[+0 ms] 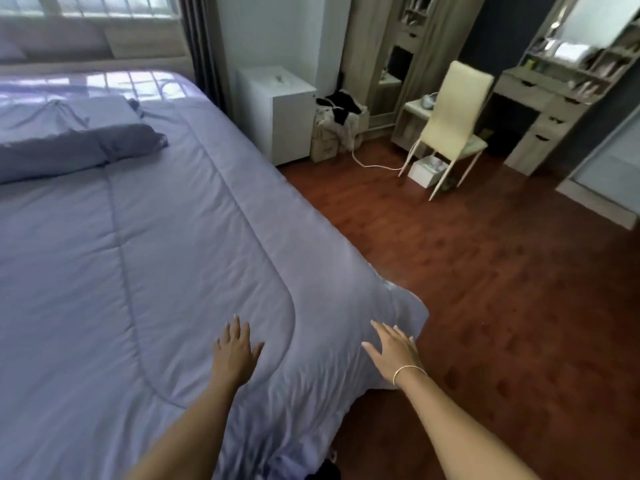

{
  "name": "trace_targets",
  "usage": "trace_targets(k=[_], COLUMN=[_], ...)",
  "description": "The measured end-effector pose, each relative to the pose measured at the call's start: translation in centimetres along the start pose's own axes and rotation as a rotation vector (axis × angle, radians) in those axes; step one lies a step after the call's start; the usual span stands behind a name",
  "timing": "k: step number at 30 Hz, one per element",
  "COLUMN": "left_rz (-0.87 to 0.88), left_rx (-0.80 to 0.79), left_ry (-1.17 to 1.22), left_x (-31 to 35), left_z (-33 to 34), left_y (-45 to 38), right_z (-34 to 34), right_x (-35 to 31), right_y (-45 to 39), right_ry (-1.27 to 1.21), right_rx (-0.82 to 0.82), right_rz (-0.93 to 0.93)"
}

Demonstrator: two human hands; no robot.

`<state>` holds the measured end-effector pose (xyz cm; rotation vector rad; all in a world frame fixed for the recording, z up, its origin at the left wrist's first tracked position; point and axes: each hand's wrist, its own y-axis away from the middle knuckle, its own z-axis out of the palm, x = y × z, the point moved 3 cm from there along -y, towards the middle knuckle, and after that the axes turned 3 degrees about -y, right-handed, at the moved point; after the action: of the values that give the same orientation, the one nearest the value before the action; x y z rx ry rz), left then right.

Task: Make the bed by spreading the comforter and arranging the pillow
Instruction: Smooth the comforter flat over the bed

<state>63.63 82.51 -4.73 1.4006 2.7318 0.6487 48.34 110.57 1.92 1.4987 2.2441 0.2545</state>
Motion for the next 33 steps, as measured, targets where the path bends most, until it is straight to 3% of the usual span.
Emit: trace_targets(k=[8, 17, 21, 24, 27, 33], left_rz=[-0.126, -0.390, -0.497, -0.517, -0.529, -0.417], left_rx=[0.017, 0.027, 0.097, 0.243, 0.232, 0.205], left_ry=[0.047, 0.101, 0.100, 0.011, -0.050, -0.136], left_x=[7.1, 9.9, 10.9, 12.4, 14.0, 15.9], left_z=[-0.6, 0.3, 1.4, 2.2, 4.1, 6.4], left_y=[-6.6, -11.0, -13.5, -14.4, -14.1, -15.2], right_z=[-6.0, -8.0, -6.7, -4.8, -2.3, 0.8], right_x=[3.5, 0.9, 0.8, 1.2, 1.7, 1.6], right_y=[-12.7, -26.7, -31.8, -34.2, -35.2, -35.6], right_ry=[0.093, 0.169, 0.168, 0.244, 0.291, 0.401], right_rx=[-0.038, -0.150, -0.198, -0.256, -0.314, -0.285], right_rz=[-0.109, -0.381, -0.338, -0.244, -0.236, -0.472])
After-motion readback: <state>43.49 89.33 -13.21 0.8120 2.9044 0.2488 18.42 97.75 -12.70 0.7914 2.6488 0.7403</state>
